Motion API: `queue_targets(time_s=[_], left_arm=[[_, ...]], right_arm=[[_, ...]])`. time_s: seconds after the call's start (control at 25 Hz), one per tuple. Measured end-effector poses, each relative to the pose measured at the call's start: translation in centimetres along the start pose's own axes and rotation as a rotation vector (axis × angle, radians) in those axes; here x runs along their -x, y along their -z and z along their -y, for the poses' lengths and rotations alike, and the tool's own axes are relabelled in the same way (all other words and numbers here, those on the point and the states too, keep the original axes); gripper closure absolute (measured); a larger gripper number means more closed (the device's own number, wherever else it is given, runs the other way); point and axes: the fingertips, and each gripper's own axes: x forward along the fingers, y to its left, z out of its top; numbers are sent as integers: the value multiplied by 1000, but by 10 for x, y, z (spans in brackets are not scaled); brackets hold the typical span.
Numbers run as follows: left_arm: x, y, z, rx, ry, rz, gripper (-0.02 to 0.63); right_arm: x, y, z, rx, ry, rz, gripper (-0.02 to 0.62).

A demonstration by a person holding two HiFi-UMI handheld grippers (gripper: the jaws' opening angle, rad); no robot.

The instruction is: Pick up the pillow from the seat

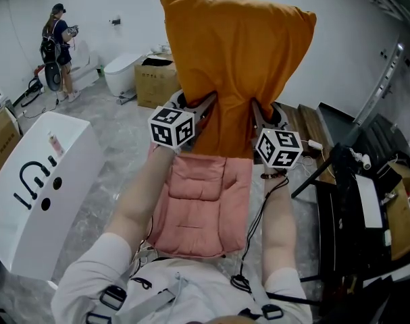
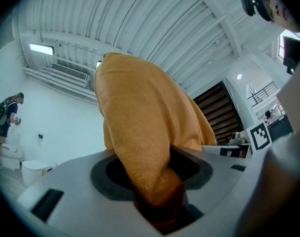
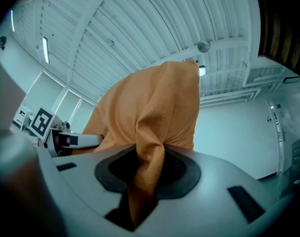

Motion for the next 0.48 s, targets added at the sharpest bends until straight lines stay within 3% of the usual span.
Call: queue_targets(time_s=[0.48], left_arm=[[4, -7, -10, -20, -7, 19, 388]], right_arm=[[-10, -2, -8, 15, -9, 22, 482]])
